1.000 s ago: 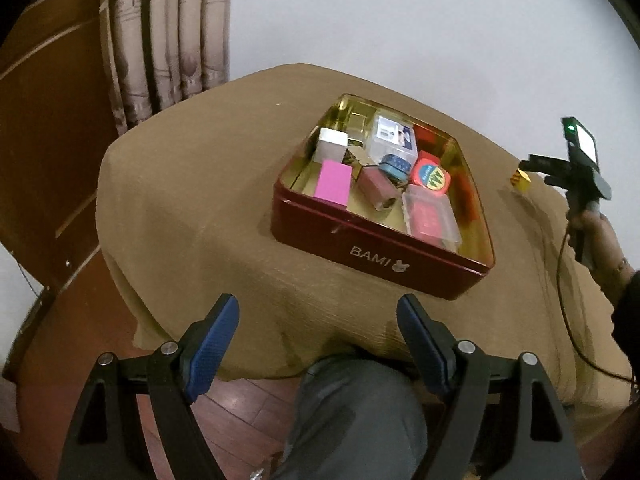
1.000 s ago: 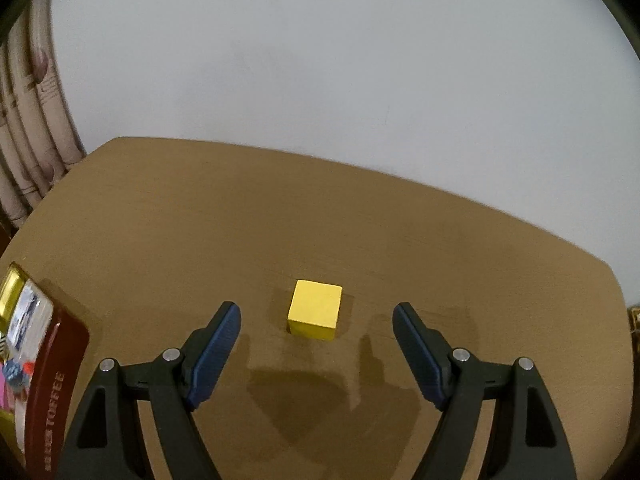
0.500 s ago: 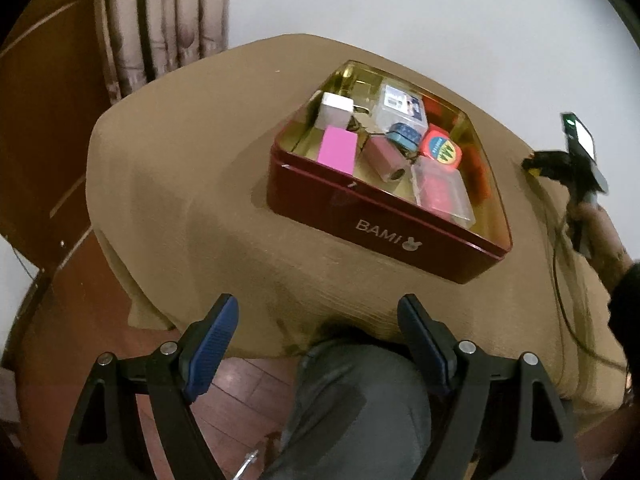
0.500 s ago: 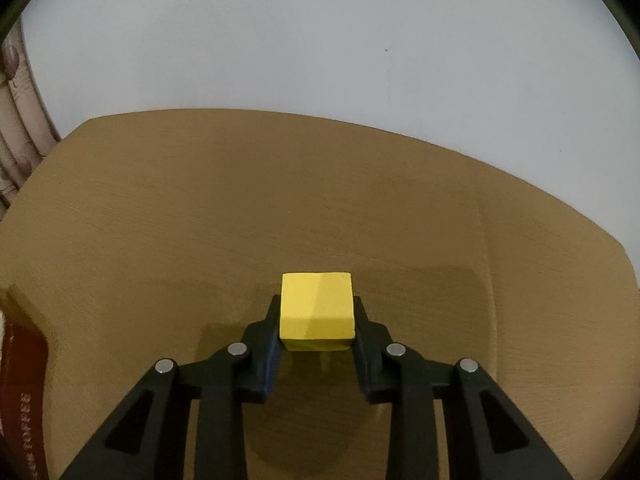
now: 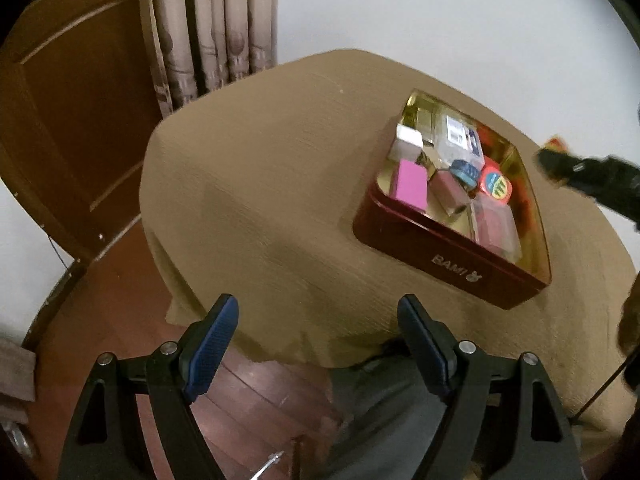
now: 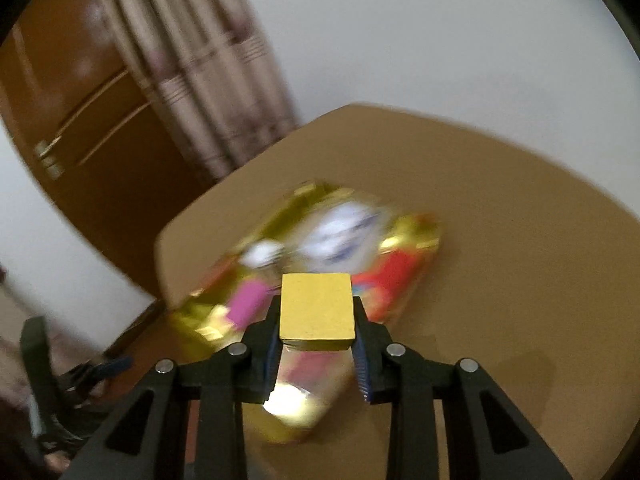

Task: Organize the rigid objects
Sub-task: 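Lower the yellow cube into the tin and open the right gripper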

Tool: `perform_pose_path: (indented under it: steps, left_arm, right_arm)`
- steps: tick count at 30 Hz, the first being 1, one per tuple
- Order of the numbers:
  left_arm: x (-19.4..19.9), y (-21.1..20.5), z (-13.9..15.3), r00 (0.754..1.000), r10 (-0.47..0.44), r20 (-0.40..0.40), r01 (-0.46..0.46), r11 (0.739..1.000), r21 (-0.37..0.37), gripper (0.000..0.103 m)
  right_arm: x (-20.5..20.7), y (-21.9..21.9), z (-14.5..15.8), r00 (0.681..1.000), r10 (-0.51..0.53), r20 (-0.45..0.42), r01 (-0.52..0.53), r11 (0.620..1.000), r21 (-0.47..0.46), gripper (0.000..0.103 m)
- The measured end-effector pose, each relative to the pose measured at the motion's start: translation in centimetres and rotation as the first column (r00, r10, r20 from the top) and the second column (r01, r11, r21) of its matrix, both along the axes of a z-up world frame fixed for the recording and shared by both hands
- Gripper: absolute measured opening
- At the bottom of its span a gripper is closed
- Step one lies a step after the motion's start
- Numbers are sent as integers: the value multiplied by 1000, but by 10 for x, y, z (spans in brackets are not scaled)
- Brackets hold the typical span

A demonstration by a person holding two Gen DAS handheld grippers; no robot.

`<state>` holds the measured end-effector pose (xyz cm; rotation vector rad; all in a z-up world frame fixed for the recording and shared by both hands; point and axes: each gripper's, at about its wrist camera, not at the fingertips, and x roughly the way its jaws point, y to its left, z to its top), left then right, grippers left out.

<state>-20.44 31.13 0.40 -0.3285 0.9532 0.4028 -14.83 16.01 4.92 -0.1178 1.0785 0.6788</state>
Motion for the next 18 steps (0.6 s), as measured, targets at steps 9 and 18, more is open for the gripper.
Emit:
perform_pose_path:
  steps: [9,18]
  left_arm:
    - [-6,16,0,1000,6,8,-5,999,-52,78]
    - [-4,8,0,999,-44,10,44,998,-43,78]
  right_arm:
    - [-8,70,-56,989,-1,-149,-2,1000,-19,30]
    - [0,94,-102,972,-57,-228,33,994,-106,30]
